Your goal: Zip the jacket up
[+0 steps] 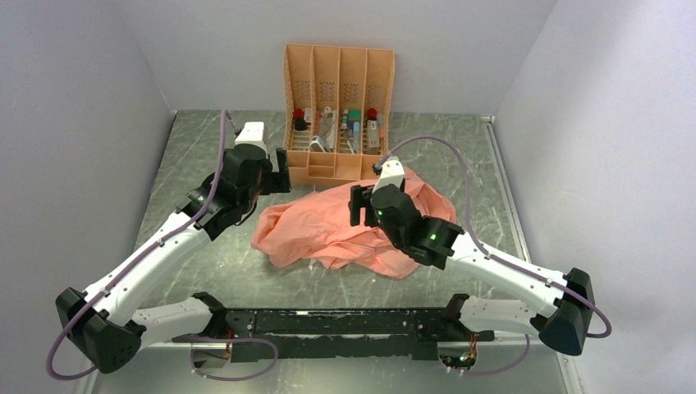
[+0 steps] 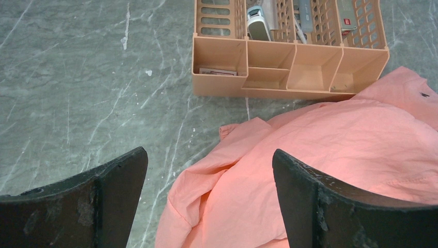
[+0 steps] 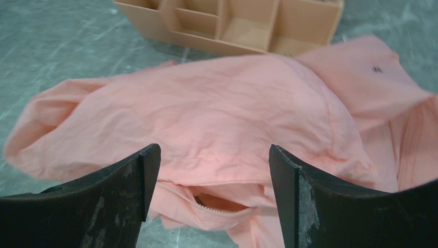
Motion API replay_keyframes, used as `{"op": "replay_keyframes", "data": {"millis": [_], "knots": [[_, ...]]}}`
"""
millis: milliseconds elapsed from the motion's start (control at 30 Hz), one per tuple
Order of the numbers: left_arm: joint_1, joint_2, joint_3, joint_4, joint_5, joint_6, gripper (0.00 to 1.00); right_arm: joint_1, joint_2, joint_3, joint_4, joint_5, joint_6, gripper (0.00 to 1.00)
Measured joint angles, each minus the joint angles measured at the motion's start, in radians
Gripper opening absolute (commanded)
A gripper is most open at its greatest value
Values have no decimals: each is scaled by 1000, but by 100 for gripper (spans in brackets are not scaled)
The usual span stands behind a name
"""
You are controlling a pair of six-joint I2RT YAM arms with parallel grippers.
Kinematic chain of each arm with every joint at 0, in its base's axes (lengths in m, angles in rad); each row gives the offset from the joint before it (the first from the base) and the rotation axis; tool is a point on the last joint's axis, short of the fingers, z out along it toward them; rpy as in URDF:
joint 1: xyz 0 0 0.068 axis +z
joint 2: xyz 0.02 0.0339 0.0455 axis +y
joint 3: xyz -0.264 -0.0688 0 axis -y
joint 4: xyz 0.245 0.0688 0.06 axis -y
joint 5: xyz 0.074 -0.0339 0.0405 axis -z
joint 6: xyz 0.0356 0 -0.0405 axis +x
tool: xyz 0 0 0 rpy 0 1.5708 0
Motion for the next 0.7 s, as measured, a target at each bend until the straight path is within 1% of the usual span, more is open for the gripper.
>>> {"op": "replay_keyframes", "data": {"millis": [167,367,567,700], "knots": [[0,0,-15,5,13,0,95,-87,0,-50,-51,13,123,88],[0,-1,-30,7,27,1,95,-288,-8,-137,-27,-99,246,91],[0,-1,-34,6,37,1,95,-368,-13,-182,24,-227,352,91],[0,-2,-34,6,38,0,95,-403,-13,-190,48,-276,421,91]]}}
